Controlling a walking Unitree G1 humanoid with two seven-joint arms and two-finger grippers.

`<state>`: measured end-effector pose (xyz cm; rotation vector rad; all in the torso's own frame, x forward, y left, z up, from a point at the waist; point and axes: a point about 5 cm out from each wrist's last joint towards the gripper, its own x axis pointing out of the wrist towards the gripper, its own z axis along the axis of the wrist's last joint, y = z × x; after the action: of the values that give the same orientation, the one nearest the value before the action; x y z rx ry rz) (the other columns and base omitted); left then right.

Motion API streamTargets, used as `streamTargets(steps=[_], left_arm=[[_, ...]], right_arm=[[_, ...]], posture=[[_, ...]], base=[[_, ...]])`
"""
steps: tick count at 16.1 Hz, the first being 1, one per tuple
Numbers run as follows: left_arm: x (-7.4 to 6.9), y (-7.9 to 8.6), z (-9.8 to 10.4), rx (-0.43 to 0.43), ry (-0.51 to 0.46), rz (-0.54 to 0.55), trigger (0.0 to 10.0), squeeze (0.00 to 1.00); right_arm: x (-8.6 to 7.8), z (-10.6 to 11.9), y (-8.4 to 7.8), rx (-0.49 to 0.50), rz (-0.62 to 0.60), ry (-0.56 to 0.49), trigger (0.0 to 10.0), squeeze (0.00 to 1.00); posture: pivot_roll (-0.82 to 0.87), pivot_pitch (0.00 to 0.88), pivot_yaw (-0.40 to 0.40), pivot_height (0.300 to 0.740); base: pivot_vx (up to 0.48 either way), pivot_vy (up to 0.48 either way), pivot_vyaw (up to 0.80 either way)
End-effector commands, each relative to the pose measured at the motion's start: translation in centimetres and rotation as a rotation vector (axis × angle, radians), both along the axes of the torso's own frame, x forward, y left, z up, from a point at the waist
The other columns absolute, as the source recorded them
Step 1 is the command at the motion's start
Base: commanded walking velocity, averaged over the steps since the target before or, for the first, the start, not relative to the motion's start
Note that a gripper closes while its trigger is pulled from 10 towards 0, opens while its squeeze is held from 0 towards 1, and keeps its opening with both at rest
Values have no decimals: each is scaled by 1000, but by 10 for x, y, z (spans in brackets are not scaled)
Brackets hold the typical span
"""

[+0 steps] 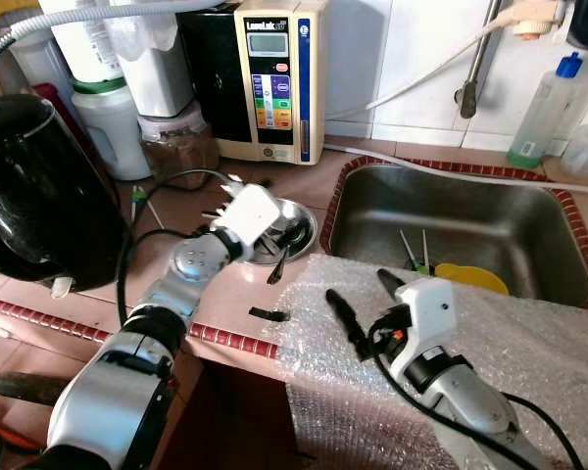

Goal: Kitchen organization

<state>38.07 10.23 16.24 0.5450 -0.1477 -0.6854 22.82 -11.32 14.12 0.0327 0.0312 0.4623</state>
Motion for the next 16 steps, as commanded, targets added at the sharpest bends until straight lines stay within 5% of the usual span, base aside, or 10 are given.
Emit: streamTargets(steps=[1, 2, 3, 6, 9, 16], left_arm=[[2, -4, 4, 58, 0, -48, 10000, 0], [1, -6, 1, 79, 36, -72, 10000, 0], [1, -6, 0, 107, 45, -88, 10000, 0], [2, -5, -4, 177, 62, -90, 10000, 0], [6, -4, -6, 259, 104, -62, 10000, 0], [10, 7, -24, 174, 316, 126, 10000, 0]], right_arm=[[-5, 5, 4, 5, 18, -6, 10000, 1000], [-8, 5, 6, 5, 38, 0, 10000, 1000], [-12, 6, 8, 3, 58, 7, 10000, 800], [-18, 9, 10, -6, 88, 14, 10000, 541], [-22, 9, 12, -11, 100, 25, 10000, 463], [-24, 10, 15, -19, 124, 41, 10000, 129]], posture=[[-20, 0, 129, 740], [-26, 0, 131, 740], [-29, 0, 132, 740], [-43, 0, 132, 740], [-55, 0, 131, 740], [-71, 0, 122, 740]], base=[[0, 0, 0], [0, 0, 0], [0, 0, 0], [0, 0, 0], [0, 0, 0], [0, 0, 0]])
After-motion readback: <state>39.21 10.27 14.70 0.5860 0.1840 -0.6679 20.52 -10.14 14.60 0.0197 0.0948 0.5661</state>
